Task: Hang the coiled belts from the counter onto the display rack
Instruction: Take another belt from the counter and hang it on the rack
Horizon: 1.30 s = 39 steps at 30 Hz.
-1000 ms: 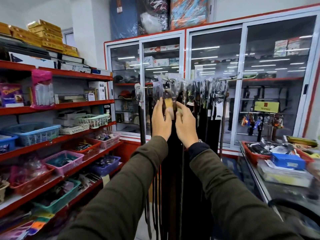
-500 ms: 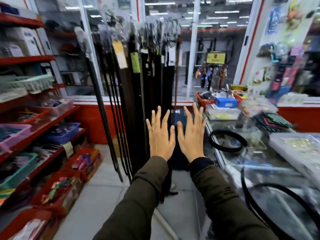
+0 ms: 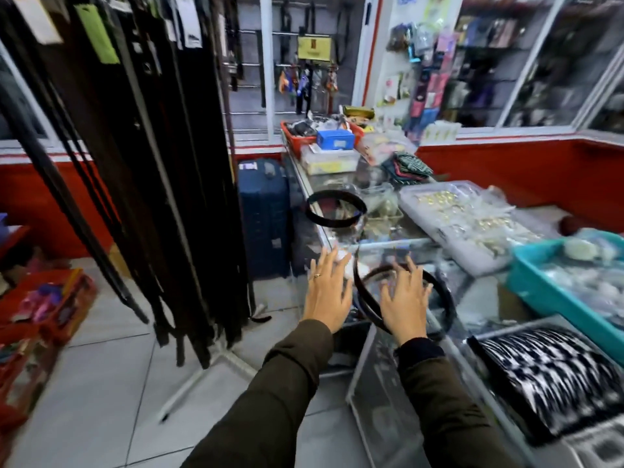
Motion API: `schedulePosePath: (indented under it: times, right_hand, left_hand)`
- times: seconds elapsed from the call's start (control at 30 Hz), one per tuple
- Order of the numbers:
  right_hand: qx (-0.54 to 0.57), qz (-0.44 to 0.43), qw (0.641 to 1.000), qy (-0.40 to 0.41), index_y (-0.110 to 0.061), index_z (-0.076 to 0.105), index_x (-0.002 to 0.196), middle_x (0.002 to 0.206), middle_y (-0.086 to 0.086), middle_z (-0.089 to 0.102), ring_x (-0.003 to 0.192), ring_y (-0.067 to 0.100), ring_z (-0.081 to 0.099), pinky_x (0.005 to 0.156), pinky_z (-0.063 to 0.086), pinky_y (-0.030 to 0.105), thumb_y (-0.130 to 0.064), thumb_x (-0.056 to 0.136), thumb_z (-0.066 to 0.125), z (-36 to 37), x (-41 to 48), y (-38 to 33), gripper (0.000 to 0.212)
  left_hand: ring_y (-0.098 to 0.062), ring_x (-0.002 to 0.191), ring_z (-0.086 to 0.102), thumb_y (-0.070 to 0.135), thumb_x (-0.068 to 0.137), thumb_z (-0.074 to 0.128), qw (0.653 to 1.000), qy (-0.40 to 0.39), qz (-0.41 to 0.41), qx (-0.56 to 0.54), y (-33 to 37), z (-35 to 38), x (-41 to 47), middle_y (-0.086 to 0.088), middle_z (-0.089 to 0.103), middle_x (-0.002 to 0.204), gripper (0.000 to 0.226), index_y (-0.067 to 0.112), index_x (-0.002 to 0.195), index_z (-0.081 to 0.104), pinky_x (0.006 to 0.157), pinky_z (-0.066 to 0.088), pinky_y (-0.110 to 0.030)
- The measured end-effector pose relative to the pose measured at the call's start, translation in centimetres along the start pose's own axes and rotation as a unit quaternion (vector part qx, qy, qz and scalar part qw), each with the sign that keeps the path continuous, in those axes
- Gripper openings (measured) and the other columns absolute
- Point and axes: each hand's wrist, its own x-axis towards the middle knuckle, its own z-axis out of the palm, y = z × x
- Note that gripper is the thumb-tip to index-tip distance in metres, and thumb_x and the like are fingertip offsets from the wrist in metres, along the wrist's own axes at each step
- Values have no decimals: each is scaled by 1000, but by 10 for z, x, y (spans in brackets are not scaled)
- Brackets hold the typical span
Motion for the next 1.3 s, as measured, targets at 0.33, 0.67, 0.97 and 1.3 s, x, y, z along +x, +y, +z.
schedulePosePath:
  times: [0.33,0.67,0.97,1.3]
  right_hand:
    - [-46,45,995,-80,-4,49,143,153,23,41,143,36,39,119,31,43,0,92,46,-10,-8,67,51]
    - [-104,196,974,-41,18,16,149,150,31,38,140,39,40,114,34,39,-7,95,53,-20,20,83,70]
    - [155,240,957,-53,-1,70,117,115,19,73,114,33,67,95,50,34,-12,82,72,-22,26,107,36]
    - [454,161,874,-66,5,67,119,106,19,72,84,16,69,62,56,12,18,77,64,-40,16,76,44]
  left_hand:
    - [-26,158,2,25,107,34,974,-224,28,17,26,65,-3,-4,29,164,44,13,148,44,129,8,-43]
    - [-31,123,59,24,98,43,983,-178,12,30,66,69,9,-14,71,122,38,9,121,69,126,15,-32]
    - [-38,105,62,31,106,40,976,-208,-68,10,99,82,47,-23,71,102,44,3,93,72,99,44,-42]
    - [-37,94,68,55,97,48,976,-104,-151,-121,104,69,39,-15,72,80,53,12,79,72,76,52,-38]
